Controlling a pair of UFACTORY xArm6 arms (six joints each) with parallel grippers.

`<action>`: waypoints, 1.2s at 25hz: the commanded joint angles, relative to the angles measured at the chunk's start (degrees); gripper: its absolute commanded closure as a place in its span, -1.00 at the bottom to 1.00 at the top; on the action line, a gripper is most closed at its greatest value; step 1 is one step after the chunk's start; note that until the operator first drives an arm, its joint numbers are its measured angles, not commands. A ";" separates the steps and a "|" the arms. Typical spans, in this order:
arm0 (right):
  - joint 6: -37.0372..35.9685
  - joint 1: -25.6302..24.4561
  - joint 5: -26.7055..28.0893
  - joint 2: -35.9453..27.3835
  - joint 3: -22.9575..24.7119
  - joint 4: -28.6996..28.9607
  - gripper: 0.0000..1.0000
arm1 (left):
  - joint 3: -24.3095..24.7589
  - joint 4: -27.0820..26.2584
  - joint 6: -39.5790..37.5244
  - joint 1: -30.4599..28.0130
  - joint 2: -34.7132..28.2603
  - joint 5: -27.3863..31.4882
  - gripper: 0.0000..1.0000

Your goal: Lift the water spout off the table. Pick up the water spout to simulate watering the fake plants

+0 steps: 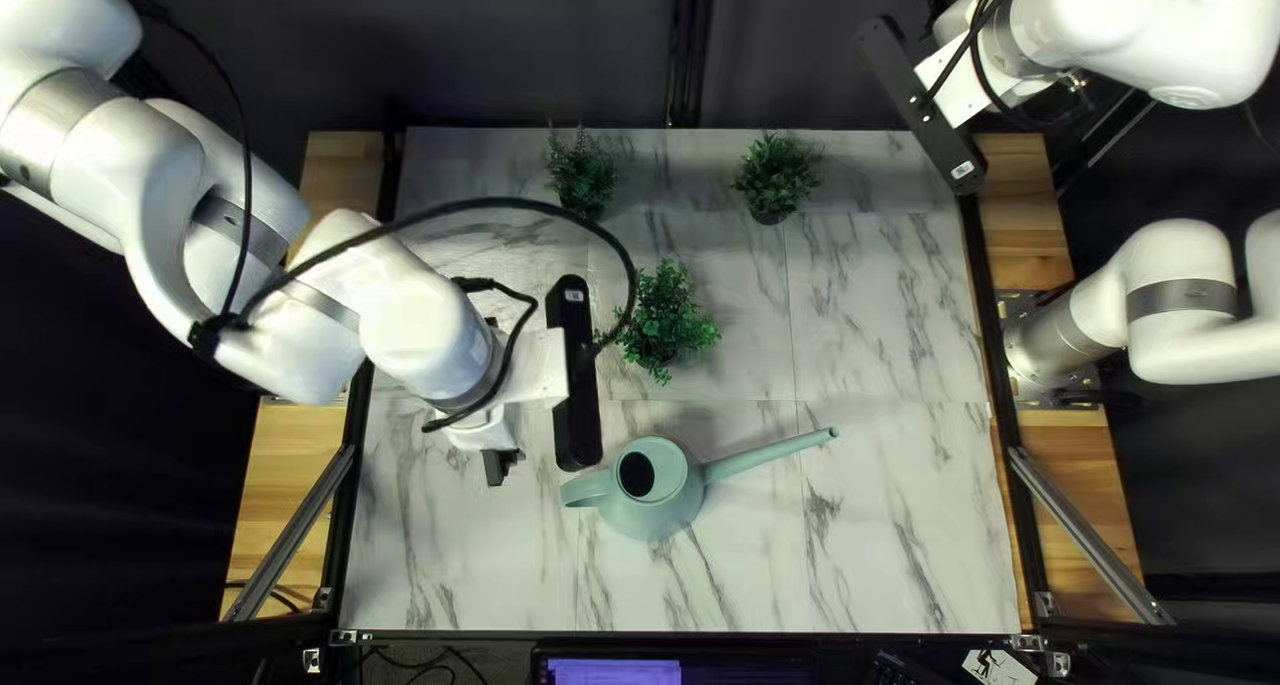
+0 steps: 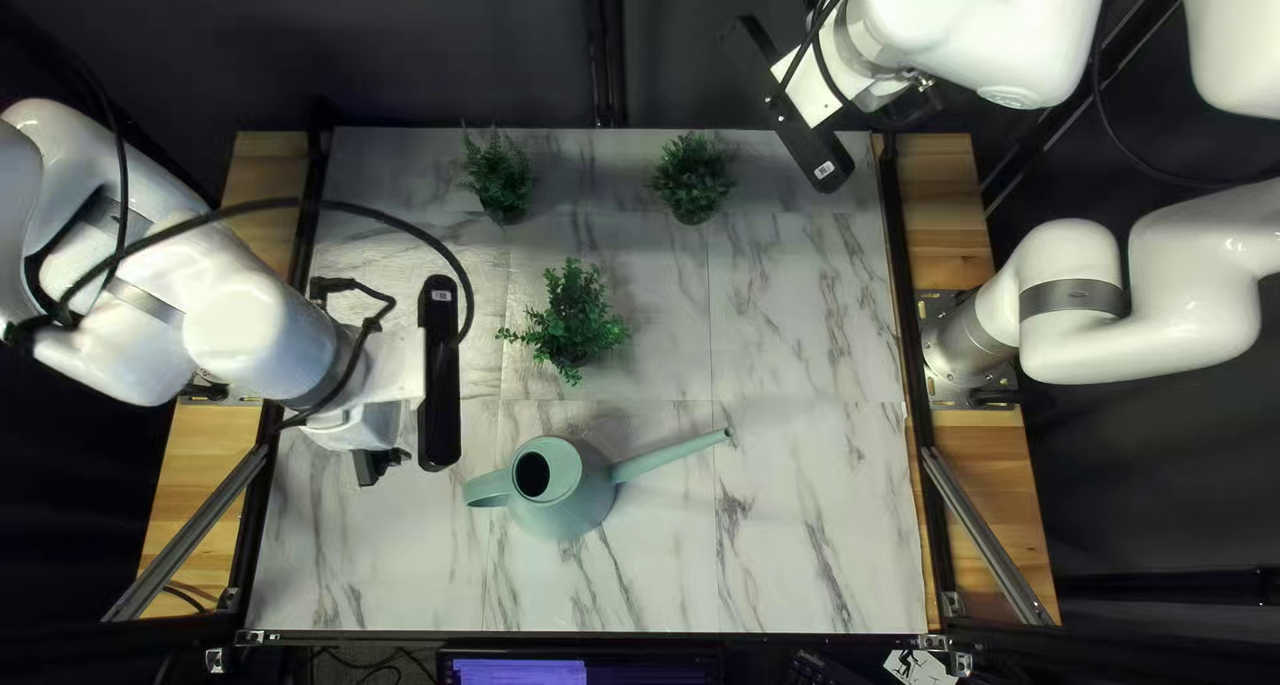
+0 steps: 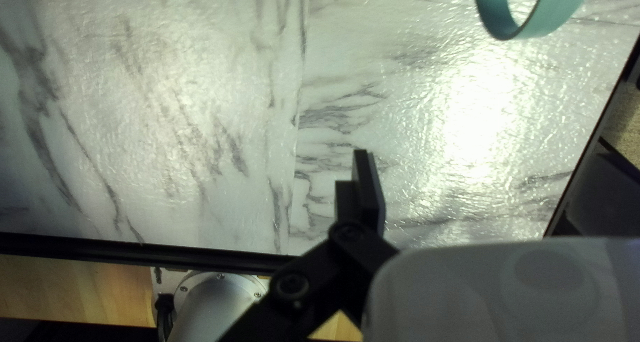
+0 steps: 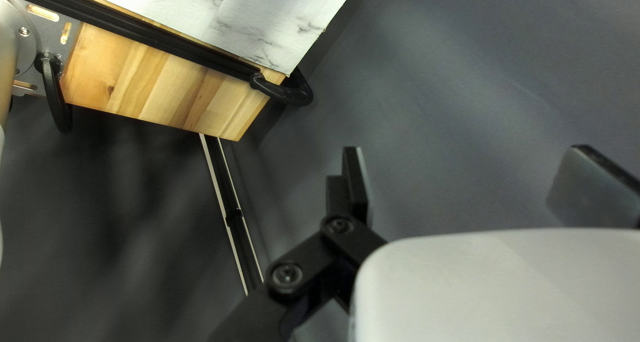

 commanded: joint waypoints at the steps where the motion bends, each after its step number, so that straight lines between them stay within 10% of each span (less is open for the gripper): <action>1: 0.00 0.00 0.00 0.00 0.00 0.00 -1.00 | 0.00 -0.01 0.00 0.00 0.01 -0.04 -1.00; 6: 0.00 0.00 0.00 0.00 0.00 0.00 -1.00 | 0.35 2.01 -2.27 -0.69 -3.33 3.22 -1.00; 22: 0.00 0.00 0.00 0.00 0.00 0.00 -1.00 | 2.33 2.86 -16.87 -6.95 6.79 -11.54 -1.00; 30: 0.00 0.00 0.00 0.00 0.00 0.00 -1.00 | -0.25 1.71 -5.83 -5.24 16.59 -23.84 -1.00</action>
